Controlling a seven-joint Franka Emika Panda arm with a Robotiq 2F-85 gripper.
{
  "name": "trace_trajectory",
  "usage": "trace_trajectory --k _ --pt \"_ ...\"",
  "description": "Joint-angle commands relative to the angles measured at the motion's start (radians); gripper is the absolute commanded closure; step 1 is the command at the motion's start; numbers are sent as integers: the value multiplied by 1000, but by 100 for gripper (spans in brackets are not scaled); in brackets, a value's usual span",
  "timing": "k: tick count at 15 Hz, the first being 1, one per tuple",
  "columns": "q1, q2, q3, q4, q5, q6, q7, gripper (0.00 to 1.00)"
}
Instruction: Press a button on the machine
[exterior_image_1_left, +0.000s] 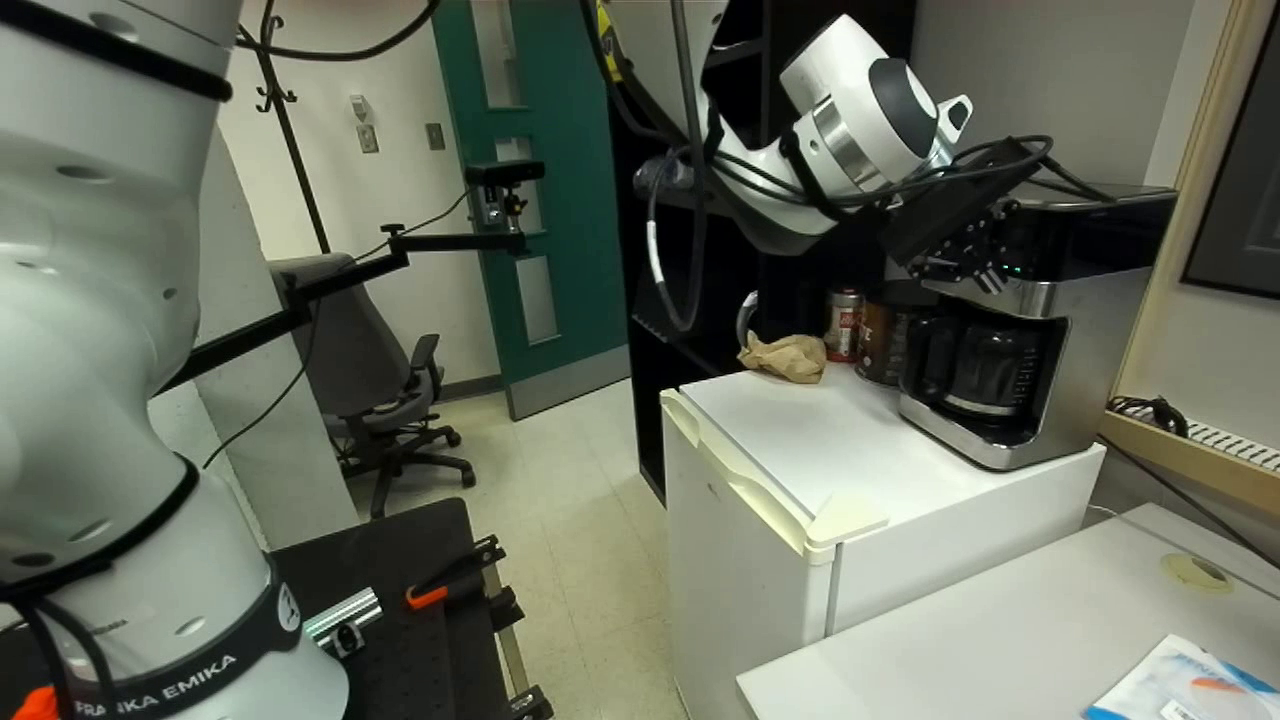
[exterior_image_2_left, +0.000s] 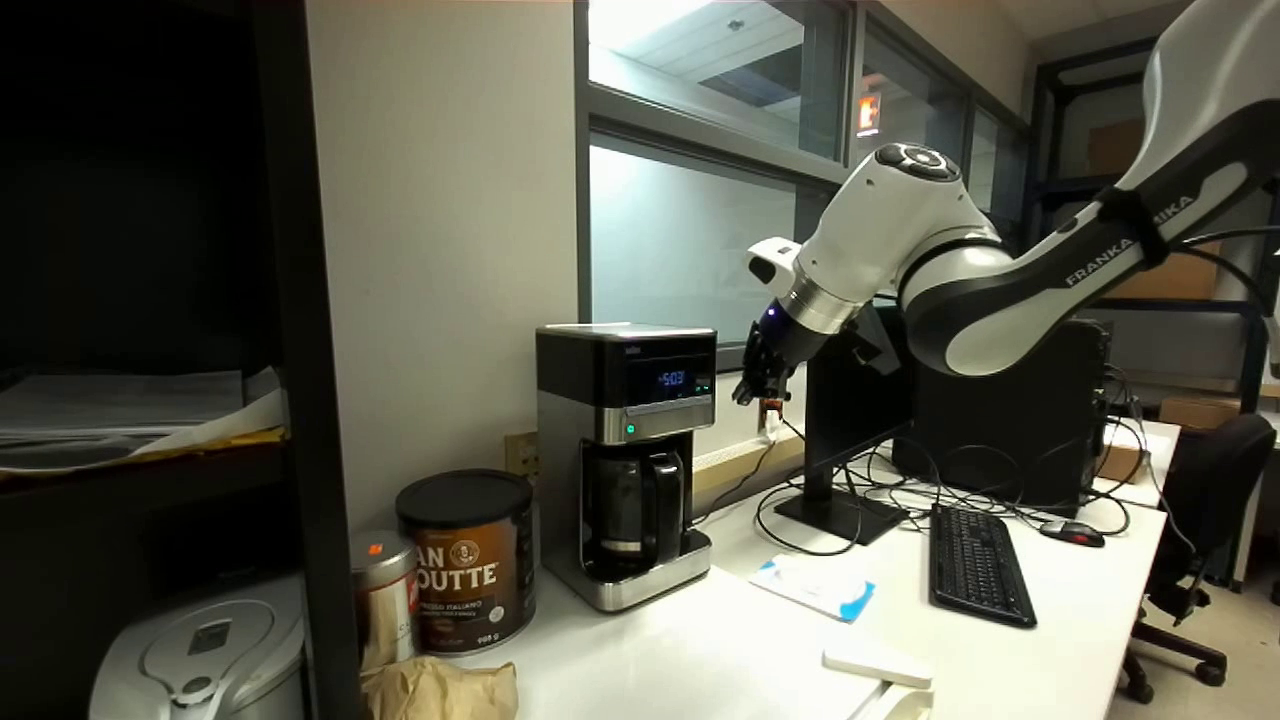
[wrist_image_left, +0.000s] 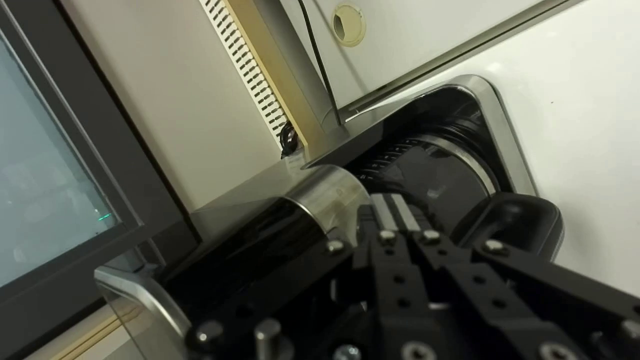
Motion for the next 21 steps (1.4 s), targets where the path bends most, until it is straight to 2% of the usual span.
trace_trajectory --k 1,13,18,19,21 --pt "6 64 1 85 -5 20 -13 100" --pt "10 167 13 223 0 14 -13 100" --pt "9 178 11 237 1 8 -11 100" --pt "34 174 -21 231 41 17 -35 100" --pt "35 157 -21 211 62 19 -42 100"
